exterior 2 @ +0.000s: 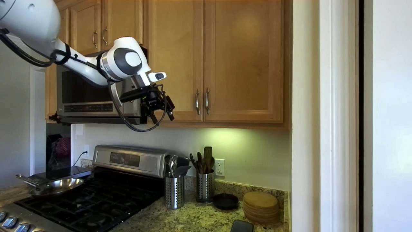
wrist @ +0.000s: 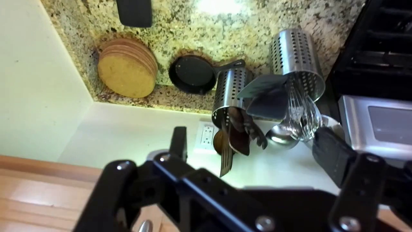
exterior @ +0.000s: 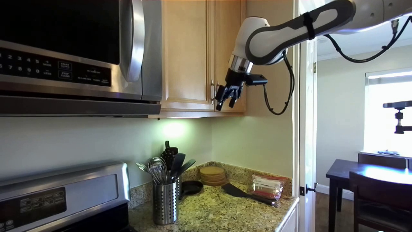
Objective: Open the cabinet door on the left, remove the brown bottle from the bottom shelf of the cabinet, and put the bottle on the counter
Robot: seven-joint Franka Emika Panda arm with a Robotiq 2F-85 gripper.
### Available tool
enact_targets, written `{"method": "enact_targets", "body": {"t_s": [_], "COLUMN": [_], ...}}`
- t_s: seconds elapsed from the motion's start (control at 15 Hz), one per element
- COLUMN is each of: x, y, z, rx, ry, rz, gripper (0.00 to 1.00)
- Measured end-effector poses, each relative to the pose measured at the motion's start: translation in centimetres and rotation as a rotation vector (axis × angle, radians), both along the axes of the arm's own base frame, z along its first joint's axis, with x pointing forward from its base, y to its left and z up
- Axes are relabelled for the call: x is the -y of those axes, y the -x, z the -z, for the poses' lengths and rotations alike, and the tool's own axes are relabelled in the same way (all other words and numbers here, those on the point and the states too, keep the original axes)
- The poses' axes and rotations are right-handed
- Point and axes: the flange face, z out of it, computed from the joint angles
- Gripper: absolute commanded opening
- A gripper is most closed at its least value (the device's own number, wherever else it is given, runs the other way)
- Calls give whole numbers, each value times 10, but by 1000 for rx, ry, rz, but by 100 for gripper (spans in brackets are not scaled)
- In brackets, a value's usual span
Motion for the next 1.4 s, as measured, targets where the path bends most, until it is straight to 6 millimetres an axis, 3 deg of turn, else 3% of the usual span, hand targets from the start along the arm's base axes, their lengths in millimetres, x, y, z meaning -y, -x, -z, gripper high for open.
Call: {"method": "enact_targets", "body": {"t_s": [0.33,0.6,1.2,1.27,1.4], "x": [24,39,65,67,73], "y": [-7,-14,-72,-76,-84], "z": [-49,-68,-44,-43,-45], "rx": [162,263,307,310,318], "ry": [-31,-51,-59,-58,-55], "rz": [53,83,109,112,117], "gripper": [100,100,100,75,67]}}
